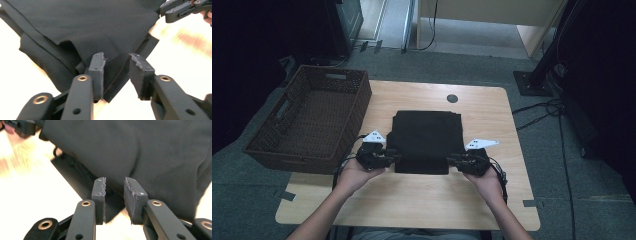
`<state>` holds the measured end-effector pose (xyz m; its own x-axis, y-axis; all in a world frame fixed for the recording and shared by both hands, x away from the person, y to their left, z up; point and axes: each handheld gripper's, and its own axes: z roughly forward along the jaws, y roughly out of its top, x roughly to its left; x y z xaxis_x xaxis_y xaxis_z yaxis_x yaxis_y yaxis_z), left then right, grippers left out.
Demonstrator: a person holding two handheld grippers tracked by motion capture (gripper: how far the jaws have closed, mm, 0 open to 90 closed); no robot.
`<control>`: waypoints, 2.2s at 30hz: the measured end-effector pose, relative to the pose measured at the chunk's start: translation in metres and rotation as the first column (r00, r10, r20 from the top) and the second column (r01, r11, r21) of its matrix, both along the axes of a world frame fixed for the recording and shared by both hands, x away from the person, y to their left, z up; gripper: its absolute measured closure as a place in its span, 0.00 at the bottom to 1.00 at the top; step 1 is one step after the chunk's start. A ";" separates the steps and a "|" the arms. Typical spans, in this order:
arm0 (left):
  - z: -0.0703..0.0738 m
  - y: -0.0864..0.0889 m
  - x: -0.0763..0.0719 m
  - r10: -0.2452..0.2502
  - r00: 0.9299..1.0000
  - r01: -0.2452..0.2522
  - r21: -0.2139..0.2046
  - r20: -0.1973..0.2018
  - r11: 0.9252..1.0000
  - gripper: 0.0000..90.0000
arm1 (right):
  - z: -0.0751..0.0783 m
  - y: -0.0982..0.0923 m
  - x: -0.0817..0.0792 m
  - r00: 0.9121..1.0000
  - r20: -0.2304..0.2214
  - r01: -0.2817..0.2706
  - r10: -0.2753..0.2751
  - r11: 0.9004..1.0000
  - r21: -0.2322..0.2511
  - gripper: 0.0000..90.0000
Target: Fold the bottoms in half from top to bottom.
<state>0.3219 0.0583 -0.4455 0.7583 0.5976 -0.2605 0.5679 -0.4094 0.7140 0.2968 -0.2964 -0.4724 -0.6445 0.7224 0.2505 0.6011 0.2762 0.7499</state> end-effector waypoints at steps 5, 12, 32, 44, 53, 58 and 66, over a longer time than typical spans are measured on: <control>0.014 0.004 0.008 0.017 1.000 -0.017 0.003 0.025 1.000 0.63 | 0.017 -0.001 0.003 0.998 0.053 0.032 -0.033 0.999 0.019 0.84; 0.008 -0.007 0.041 0.024 1.000 -0.024 -0.007 -0.008 1.000 0.69 | 0.016 0.012 0.025 0.997 0.045 0.060 -0.059 0.998 -0.006 0.86; -0.032 -0.038 0.048 0.063 0.998 -0.062 0.074 -0.012 0.995 0.69 | -0.018 0.058 0.034 0.997 0.032 0.074 -0.073 0.995 -0.061 0.78; -0.036 -0.044 0.019 0.056 0.998 -0.057 0.104 0.016 0.993 0.58 | -0.026 0.056 0.011 0.996 0.057 0.073 -0.069 0.995 -0.067 0.66; -0.038 -0.042 0.007 0.054 0.998 -0.052 0.068 -0.020 0.996 0.58 | -0.029 0.054 -0.002 0.995 0.070 0.079 -0.074 0.995 -0.066 0.66; -0.037 -0.041 0.004 0.045 0.999 -0.045 0.051 -0.016 0.998 0.56 | -0.031 0.050 -0.007 0.994 0.081 0.080 -0.076 0.995 -0.051 0.65; -0.028 -0.038 0.016 0.049 0.999 -0.049 0.049 -0.001 0.998 0.50 | -0.024 0.051 -0.004 0.994 0.056 0.099 -0.097 0.994 -0.040 0.65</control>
<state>0.3379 0.0204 -0.4730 0.7271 0.6463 -0.2316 0.5897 -0.4153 0.6926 0.2925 -0.2450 -0.4963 -0.5818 0.7920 0.1852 0.5857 0.2499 0.7710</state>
